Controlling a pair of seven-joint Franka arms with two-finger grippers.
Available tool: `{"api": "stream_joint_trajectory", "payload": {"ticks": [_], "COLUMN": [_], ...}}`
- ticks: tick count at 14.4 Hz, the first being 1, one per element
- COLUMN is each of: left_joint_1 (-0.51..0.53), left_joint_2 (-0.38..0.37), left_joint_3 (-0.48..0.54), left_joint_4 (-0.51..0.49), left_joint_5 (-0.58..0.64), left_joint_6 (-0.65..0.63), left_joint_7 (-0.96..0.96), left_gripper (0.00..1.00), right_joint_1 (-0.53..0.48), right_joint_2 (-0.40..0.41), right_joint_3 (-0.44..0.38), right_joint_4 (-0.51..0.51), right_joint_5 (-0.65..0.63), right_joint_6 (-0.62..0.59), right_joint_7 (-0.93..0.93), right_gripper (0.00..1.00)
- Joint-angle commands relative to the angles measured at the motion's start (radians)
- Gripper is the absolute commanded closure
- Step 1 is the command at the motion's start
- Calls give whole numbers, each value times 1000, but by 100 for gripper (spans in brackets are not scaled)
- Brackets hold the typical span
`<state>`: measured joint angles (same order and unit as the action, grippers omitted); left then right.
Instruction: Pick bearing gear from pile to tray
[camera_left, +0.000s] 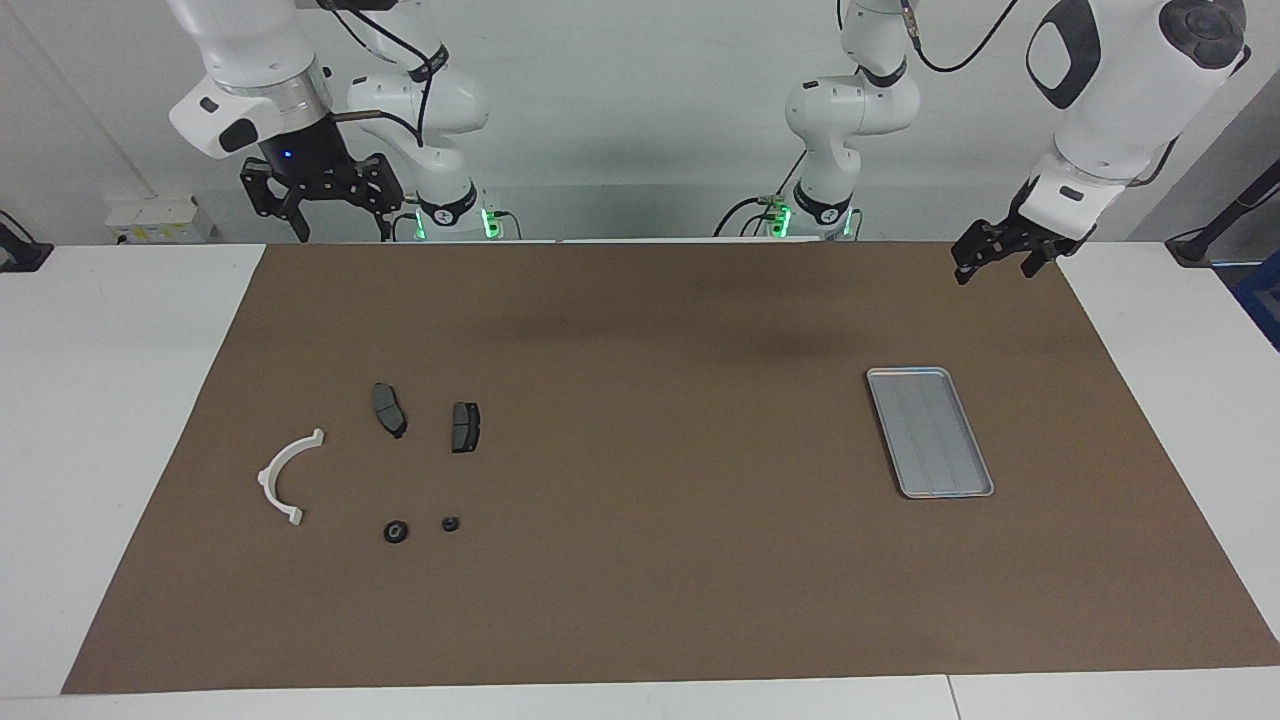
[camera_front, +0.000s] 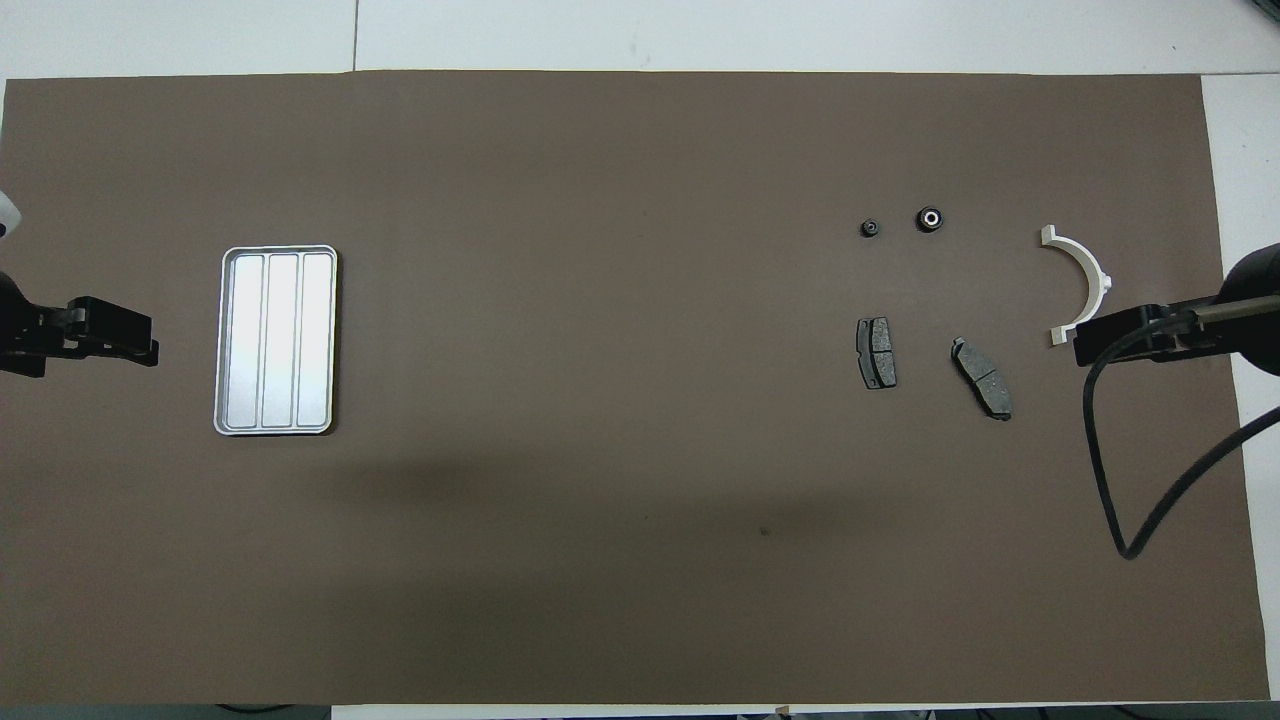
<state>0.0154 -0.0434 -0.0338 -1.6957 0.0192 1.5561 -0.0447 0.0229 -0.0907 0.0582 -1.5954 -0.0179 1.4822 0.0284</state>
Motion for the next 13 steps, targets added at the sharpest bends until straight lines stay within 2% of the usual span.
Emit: {"api": "stream_joint_trajectory", "payload": {"ticks": [1, 11, 13], "left_joint_1": [-9, -9, -9], "left_joint_2": [-29, -27, -23], "left_joint_3": [11, 9, 11], "left_joint_4": [-33, -25, -15], "left_joint_5": [-9, -7, -7], "left_joint_6": [18, 27, 33], "left_joint_7": [2, 13, 6], "left_gripper": [0, 0, 0], "right_joint_1": [-8, -6, 3], "right_joint_2": [-11, -21, -21], "right_joint_3": [3, 3, 3], "right_joint_4": [-6, -24, -63], "right_joint_5": [-2, -4, -4], "right_joint_6": [10, 43, 99], "right_joint_7": [13, 2, 10], "right_gripper": [0, 0, 0]}}
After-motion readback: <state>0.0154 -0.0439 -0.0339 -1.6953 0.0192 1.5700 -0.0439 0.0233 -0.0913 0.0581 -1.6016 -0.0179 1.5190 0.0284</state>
